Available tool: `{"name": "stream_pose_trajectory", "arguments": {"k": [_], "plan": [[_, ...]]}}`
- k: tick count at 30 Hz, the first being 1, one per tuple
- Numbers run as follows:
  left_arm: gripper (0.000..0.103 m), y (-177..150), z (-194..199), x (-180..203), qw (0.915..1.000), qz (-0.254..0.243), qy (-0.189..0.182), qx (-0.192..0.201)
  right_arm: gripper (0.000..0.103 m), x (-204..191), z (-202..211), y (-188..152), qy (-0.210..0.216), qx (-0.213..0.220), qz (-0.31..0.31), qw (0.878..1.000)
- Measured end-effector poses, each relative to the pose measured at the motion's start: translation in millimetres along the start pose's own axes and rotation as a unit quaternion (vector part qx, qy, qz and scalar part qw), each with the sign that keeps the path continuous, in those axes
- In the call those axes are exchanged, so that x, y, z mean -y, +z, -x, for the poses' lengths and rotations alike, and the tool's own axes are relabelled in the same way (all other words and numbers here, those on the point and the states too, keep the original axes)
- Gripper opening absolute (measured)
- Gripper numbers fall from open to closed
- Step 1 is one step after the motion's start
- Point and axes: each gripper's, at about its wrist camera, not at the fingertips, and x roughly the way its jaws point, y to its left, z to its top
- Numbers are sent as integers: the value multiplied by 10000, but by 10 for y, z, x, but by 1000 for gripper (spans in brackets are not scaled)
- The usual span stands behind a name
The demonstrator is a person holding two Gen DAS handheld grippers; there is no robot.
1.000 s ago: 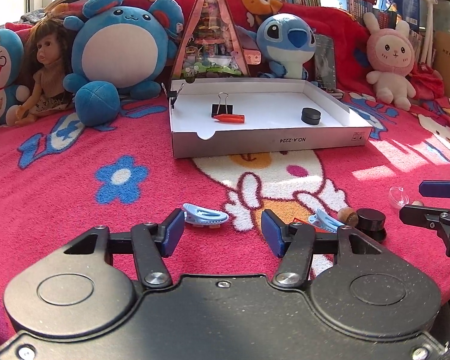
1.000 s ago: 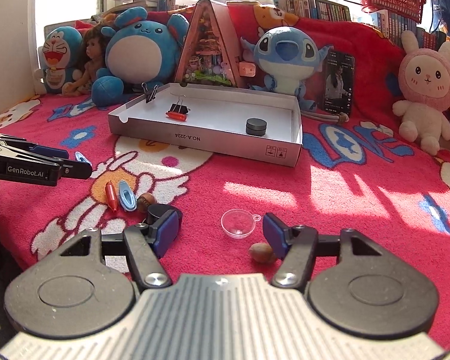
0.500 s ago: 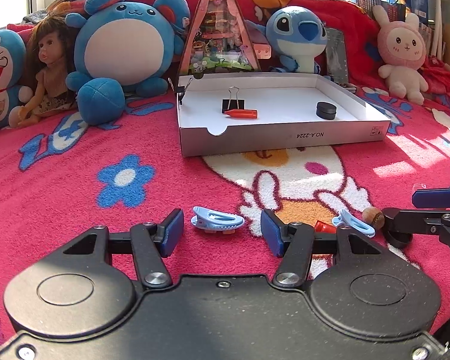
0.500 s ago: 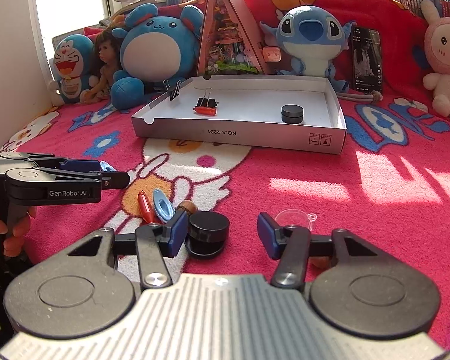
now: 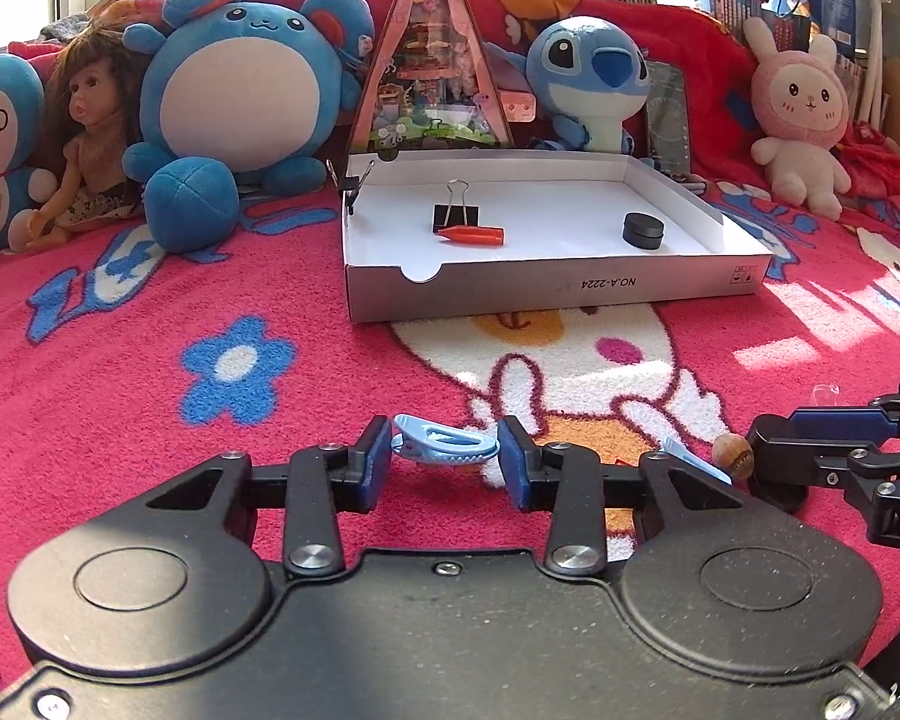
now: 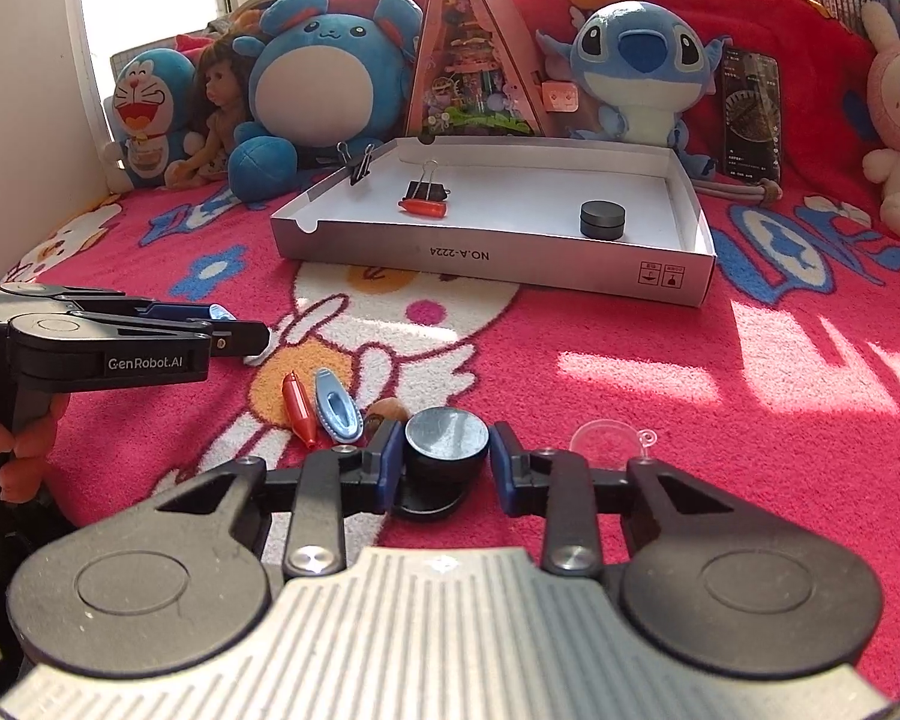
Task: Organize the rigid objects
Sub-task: 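Grasp the blue hair clip with the left tool while the right tool grasps a black round cap, then carry the blue hair clip and black cap into the box with both tools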
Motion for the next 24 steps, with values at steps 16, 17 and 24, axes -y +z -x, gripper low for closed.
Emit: {"name": "stream_pose_trajectory", "arguments": {"k": [16, 17, 24], "plan": [[36, 494, 18, 27, 9994, 43, -122, 333, 36, 255, 83, 359, -593, 470, -112, 9971], [36, 526, 3, 29, 9993, 59, -135, 339, 36, 272, 83, 397, -627, 506, -113, 9967], [36, 732, -131, 42, 9991, 147, -215, 323, 36, 399, 16, 623, -738, 609, -245, 9951]]}}
